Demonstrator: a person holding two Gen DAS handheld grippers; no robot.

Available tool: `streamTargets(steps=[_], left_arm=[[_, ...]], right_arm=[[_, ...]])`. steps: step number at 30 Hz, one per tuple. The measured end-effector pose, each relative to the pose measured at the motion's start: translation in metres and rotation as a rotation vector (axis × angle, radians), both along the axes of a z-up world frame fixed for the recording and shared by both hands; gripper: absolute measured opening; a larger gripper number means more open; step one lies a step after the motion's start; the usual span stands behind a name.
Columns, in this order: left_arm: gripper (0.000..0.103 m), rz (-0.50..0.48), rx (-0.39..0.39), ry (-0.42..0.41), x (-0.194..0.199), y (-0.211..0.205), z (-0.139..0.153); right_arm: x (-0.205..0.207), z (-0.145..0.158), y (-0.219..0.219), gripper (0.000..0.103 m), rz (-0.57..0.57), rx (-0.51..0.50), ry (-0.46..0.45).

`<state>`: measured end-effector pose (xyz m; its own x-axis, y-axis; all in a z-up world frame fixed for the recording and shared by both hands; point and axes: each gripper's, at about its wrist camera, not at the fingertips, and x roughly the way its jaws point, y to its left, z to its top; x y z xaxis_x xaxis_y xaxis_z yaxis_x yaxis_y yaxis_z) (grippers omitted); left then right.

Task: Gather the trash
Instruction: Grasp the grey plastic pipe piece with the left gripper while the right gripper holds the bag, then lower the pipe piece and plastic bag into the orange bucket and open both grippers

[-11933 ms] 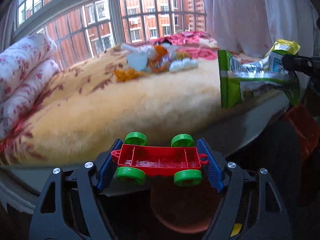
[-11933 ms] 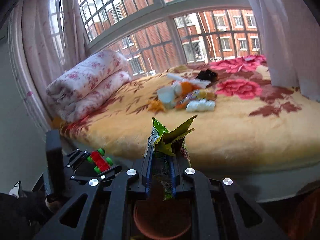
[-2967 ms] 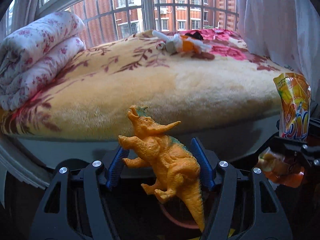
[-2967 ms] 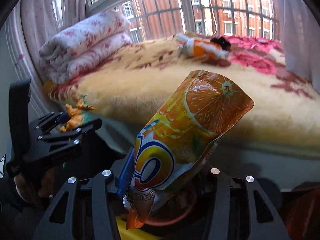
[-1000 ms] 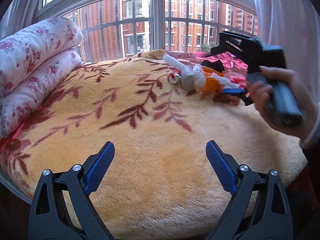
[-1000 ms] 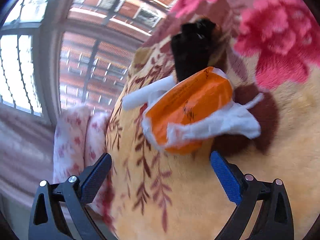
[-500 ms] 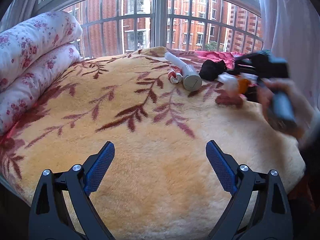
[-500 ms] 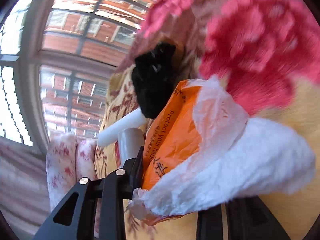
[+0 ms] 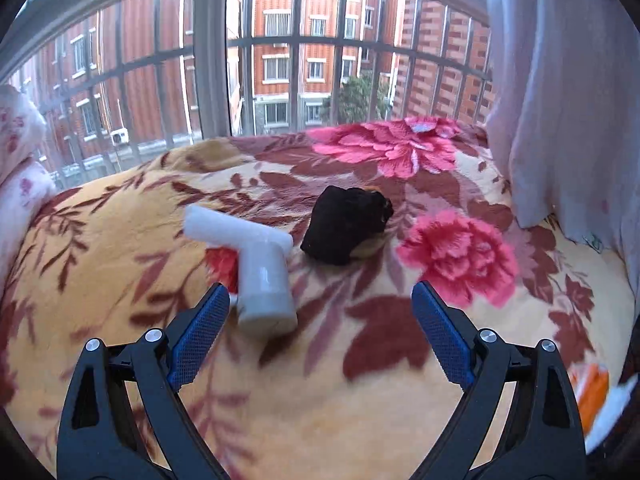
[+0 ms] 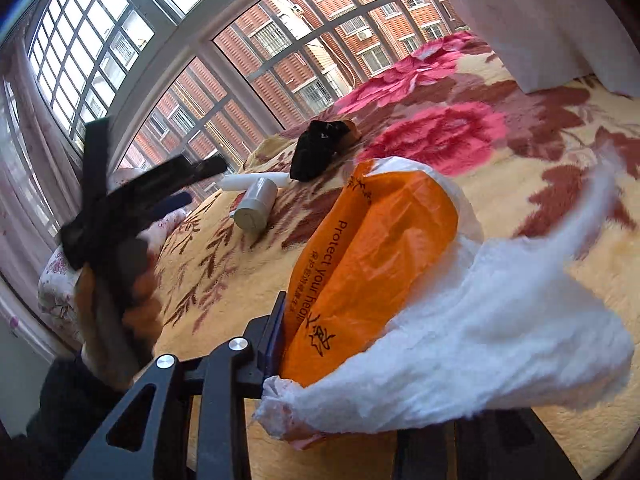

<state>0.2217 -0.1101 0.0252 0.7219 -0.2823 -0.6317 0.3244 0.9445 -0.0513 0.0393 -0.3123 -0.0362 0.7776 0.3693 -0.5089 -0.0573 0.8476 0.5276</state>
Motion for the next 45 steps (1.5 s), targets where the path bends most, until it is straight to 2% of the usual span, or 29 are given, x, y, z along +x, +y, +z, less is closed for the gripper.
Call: streamTargets(steps=[5,9,10,13,15,16,17,18,19,20,22,28,31,34,37,40,45], left_arm=[[0.09,0.015,0.022,0.132,0.061,-0.001,-0.027],[0.09,0.042,0.023,0.2,0.089,0.002,-0.045],[0.09,0.058,0.033,0.194,0.093,0.001,-0.049],[0.089,0.075,0.118,0.172,0.099,-0.013,-0.059],[0.088,0.095,0.214,0.153,0.099,-0.022,-0.07],[0.088,0.103,0.266,0.132,0.095,-0.026,-0.076],[0.081,0.092,0.289,0.106,0.088,-0.03,-0.08],[0.06,0.057,0.276,0.086,0.079,-0.031,-0.08],[0.049,0.01,0.241,0.107,0.074,-0.031,-0.079],[0.049,-0.013,0.206,0.133,0.071,-0.029,-0.078],[0.048,-0.04,0.156,0.133,0.061,-0.024,-0.074],[0.048,-0.084,0.018,0.057,0.018,0.004,-0.041],[0.047,-0.126,-0.008,0.018,-0.024,0.017,-0.022],[0.047,-0.117,0.023,0.01,-0.062,0.027,-0.016],[0.047,-0.063,0.037,0.041,-0.102,0.048,-0.019],[0.047,0.011,0.058,0.023,-0.133,0.07,-0.027],[0.048,0.157,0.034,0.097,-0.149,0.103,-0.054]], right_arm=[[-0.004,0.006,0.001,0.033,0.01,-0.048,-0.065],[-0.009,0.008,0.004,0.033,0.008,-0.075,-0.094],[-0.008,0.008,0.005,0.033,0.014,-0.087,-0.1],[-0.008,0.006,0.009,0.033,0.019,-0.1,-0.103],[-0.006,0.006,0.01,0.033,0.02,-0.104,-0.105],[-0.006,0.005,0.01,0.033,0.02,-0.103,-0.106],[-0.006,0.005,0.011,0.033,0.022,-0.1,-0.108],[-0.006,0.005,0.011,0.033,0.023,-0.098,-0.11],[-0.006,0.005,0.011,0.033,0.023,-0.096,-0.11],[-0.007,0.005,0.01,0.033,0.023,-0.095,-0.111],[-0.008,0.005,0.01,0.033,0.025,-0.083,-0.112],[-0.015,0.01,0.01,0.033,0.021,-0.091,-0.128],[-0.017,0.013,0.012,0.033,0.02,-0.107,-0.131],[-0.021,0.019,0.018,0.033,0.027,-0.126,-0.136],[-0.027,0.025,0.026,0.033,0.044,-0.153,-0.144],[-0.033,0.033,0.036,0.033,0.065,-0.182,-0.149],[-0.043,0.047,0.064,0.033,0.125,-0.238,-0.144]])
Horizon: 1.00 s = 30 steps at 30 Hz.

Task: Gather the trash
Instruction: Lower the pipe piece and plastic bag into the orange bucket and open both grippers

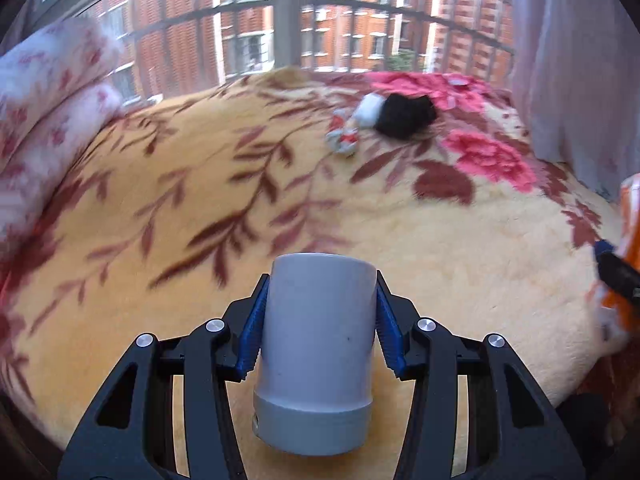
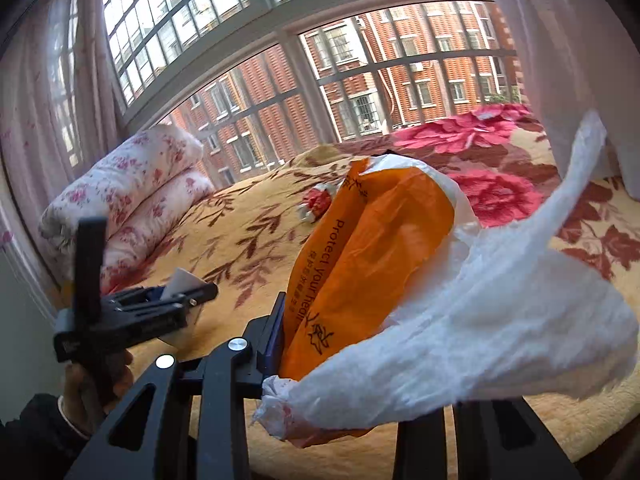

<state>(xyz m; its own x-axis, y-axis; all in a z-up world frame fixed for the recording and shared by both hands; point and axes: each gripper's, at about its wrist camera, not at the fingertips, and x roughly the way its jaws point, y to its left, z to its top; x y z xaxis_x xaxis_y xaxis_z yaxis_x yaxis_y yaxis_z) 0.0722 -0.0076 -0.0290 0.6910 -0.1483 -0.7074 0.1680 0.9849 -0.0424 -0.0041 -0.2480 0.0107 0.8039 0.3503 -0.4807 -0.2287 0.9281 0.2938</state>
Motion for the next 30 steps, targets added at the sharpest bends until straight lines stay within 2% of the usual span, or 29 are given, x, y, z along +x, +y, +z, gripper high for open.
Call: streamTargets(steps=[5,9,15,22,27,30], left_arm=[[0.047,0.053,-0.045,-0.056,-0.044,0.016,0.014],[0.047,0.043,-0.024,-0.105,-0.096,0.016,0.028],[0.047,0.038,-0.002,-0.104,-0.147,0.014,0.02],[0.047,-0.012,0.018,-0.07,-0.188,0.007,-0.009],[0.047,-0.054,0.049,0.005,-0.202,-0.005,-0.043],[0.047,-0.072,0.068,0.059,-0.202,-0.01,-0.06]], right_arm=[[-0.023,0.013,0.022,0.033,0.056,-0.013,0.003],[-0.052,0.022,0.035,0.033,0.081,-0.052,0.0],[-0.098,0.014,0.051,0.033,0.126,-0.114,0.031],[-0.136,-0.03,0.068,0.033,0.19,-0.176,0.152],[-0.142,-0.067,0.066,0.033,0.202,-0.173,0.258],[-0.144,-0.079,0.066,0.033,0.196,-0.183,0.283]])
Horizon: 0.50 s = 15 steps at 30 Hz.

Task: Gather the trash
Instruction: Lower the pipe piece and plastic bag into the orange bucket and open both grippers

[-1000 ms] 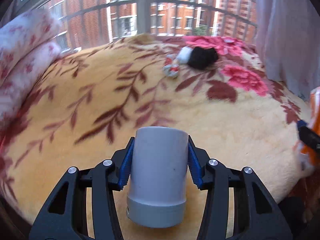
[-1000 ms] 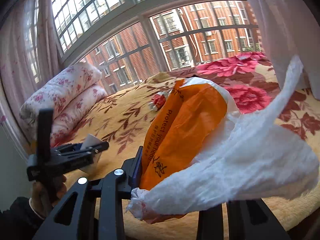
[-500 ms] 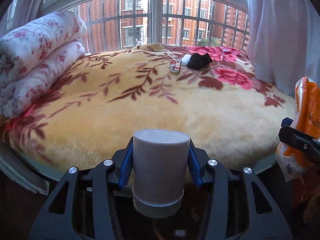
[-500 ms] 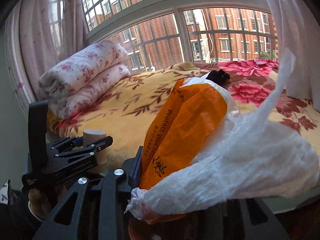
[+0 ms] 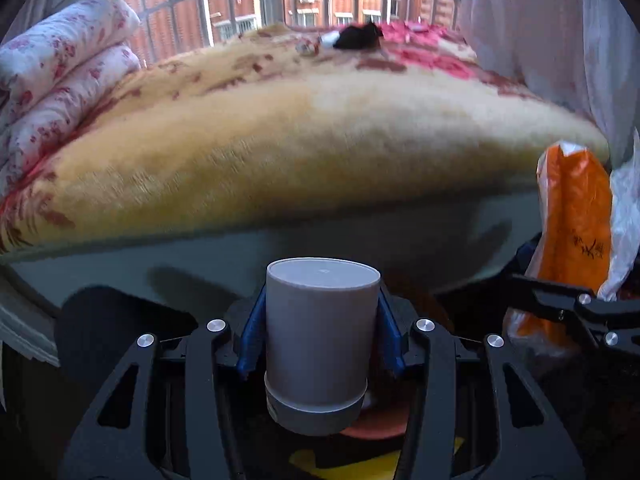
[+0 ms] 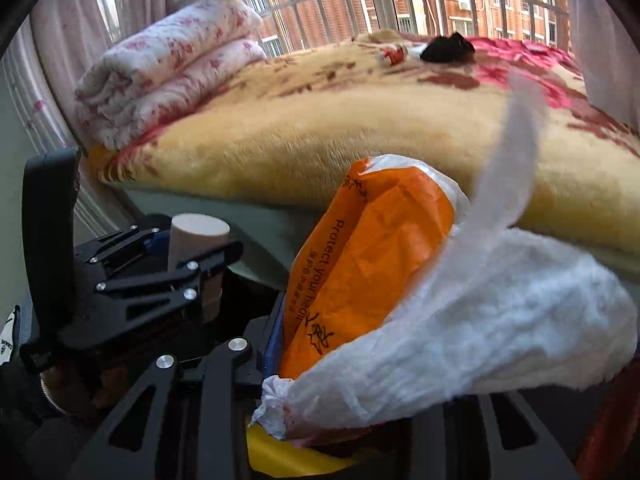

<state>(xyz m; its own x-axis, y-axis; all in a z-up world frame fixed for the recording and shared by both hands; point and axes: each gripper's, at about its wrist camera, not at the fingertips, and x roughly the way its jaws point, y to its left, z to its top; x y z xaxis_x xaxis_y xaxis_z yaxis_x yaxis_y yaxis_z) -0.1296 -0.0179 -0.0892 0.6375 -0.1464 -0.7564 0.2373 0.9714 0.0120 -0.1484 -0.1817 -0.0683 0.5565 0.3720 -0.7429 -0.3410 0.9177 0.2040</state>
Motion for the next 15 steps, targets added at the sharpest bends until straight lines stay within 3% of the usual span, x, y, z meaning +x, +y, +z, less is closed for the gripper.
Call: streamTargets(steps=[11,14,15], left_arm=[[0.047,0.002,0.004,0.032,0.003,-0.001,-0.011],[0.05,0.007,0.001,0.036,0.004,0.0,-0.011],[0.067,0.015,0.005,0.038,0.004,0.001,-0.011]], right_arm=[[-0.002,-0.017,0.003,0.035,0.006,-0.036,0.03],[0.001,-0.017,0.005,0.047,0.013,-0.046,0.031],[0.001,-0.017,0.005,0.068,0.017,-0.051,0.03]])
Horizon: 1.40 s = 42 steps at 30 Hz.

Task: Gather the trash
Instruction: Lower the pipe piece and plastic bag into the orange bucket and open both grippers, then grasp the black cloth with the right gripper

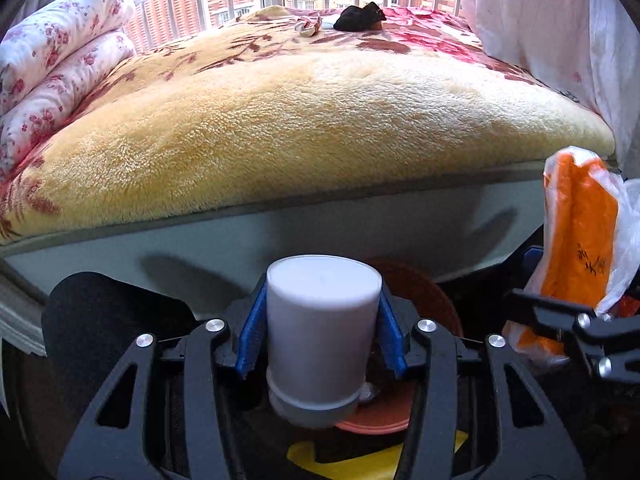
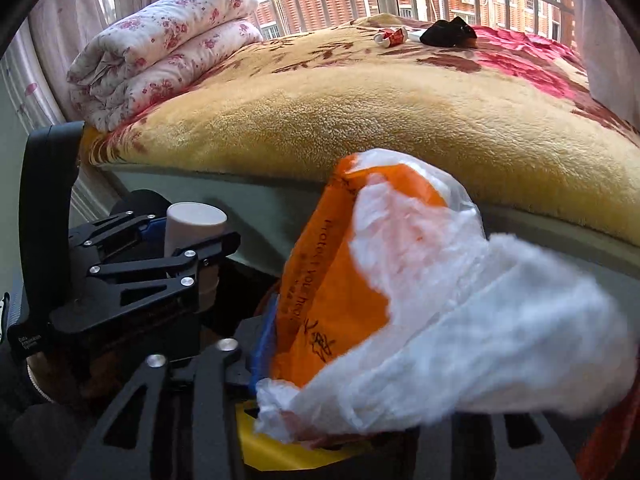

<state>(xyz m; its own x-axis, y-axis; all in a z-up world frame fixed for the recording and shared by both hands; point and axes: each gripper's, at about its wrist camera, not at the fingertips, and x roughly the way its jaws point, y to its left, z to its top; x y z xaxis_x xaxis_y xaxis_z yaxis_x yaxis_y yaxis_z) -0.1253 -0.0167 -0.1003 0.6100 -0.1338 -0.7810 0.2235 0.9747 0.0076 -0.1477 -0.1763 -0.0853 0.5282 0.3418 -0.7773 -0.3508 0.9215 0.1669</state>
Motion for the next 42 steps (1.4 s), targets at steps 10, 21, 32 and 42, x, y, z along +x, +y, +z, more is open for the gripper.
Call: streamTargets(steps=[10,21,32,42], left_arm=[[0.092,0.03,-0.03,-0.022,0.002,0.007,0.005],[0.092,0.014,-0.024,-0.045,0.007,0.007,0.016],[0.092,0.03,-0.032,-0.21,0.087,-0.006,0.086],[0.092,0.063,0.004,-0.229,0.188,-0.021,0.095]], right_arm=[[0.003,0.009,-0.015,0.086,-0.04,-0.033,-0.058],[0.011,0.031,-0.039,0.086,-0.083,0.038,-0.082],[0.128,0.117,-0.064,0.088,-0.119,0.164,-0.168],[0.312,0.115,-0.081,0.088,-0.278,0.302,-0.057]])
